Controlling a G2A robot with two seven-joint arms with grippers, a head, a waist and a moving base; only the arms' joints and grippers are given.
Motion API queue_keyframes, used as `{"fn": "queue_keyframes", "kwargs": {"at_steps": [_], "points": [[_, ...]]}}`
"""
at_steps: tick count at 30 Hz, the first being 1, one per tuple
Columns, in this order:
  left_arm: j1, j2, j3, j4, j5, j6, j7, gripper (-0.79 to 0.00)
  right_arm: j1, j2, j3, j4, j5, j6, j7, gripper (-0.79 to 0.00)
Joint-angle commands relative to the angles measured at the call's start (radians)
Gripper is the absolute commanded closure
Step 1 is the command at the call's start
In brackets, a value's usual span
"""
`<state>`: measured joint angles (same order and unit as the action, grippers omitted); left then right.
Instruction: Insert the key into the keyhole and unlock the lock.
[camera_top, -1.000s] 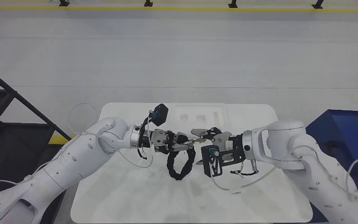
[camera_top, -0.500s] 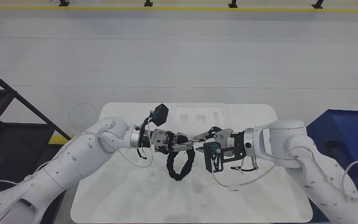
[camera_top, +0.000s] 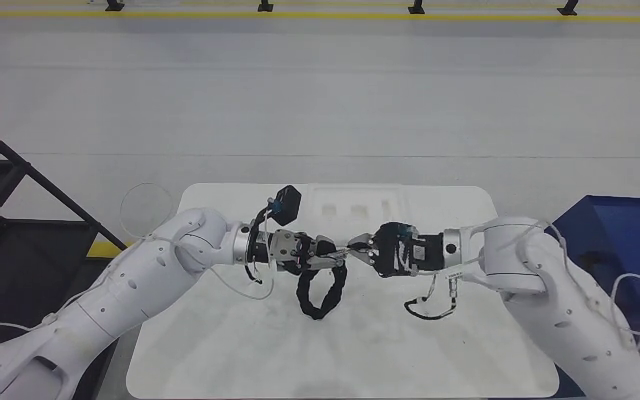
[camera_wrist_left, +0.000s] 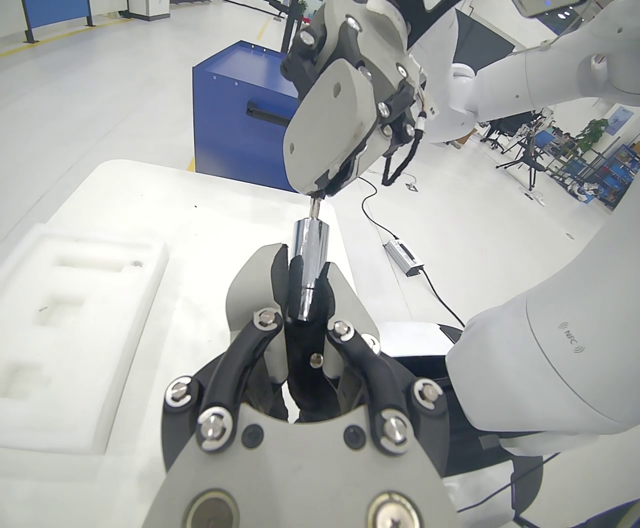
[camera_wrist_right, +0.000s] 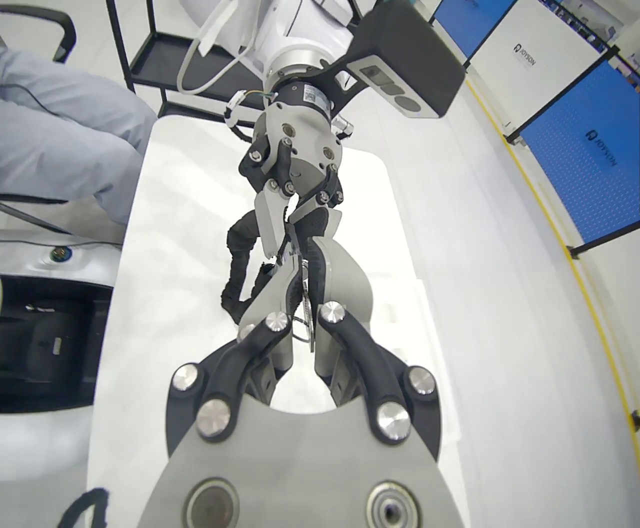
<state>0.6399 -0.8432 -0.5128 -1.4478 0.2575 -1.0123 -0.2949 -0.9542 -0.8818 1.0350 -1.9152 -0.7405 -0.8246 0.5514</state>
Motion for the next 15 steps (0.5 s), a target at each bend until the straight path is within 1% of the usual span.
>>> {"fn": "queue_keyframes", "kwargs": {"at_steps": [1, 6, 11, 13, 14, 15], "points": [[0.002, 0.0, -0.006, -0.004, 0.031, 0.0, 0.021, 0.0, -0.002, 0.001, 0.004, 0.001, 0.076, 0.046, 0.036, 0.0], [0.009, 0.0, -0.02, -0.021, 0.117, 0.0, 0.088, 0.0, -0.016, 0.004, 0.02, -0.003, 0.208, 0.141, 0.101, 0.0], [0.016, -0.001, -0.027, -0.031, 0.219, 0.0, 0.164, 0.0, -0.031, 0.008, 0.041, -0.015, 0.297, 0.197, 0.139, 0.0], [0.018, -0.001, -0.025, -0.029, 0.248, 0.0, 0.187, 0.0, -0.035, 0.01, 0.048, -0.02, 0.317, 0.21, 0.161, -0.317], [0.018, 0.0, -0.022, -0.025, 0.26, 0.0, 0.194, 0.0, -0.035, 0.011, 0.055, -0.023, 0.321, 0.216, 0.166, -0.785], [0.018, -0.001, -0.02, -0.019, 0.27, 0.0, 0.2, 0.0, -0.037, 0.011, 0.061, -0.027, 0.324, 0.218, 0.169, -0.785]]}}
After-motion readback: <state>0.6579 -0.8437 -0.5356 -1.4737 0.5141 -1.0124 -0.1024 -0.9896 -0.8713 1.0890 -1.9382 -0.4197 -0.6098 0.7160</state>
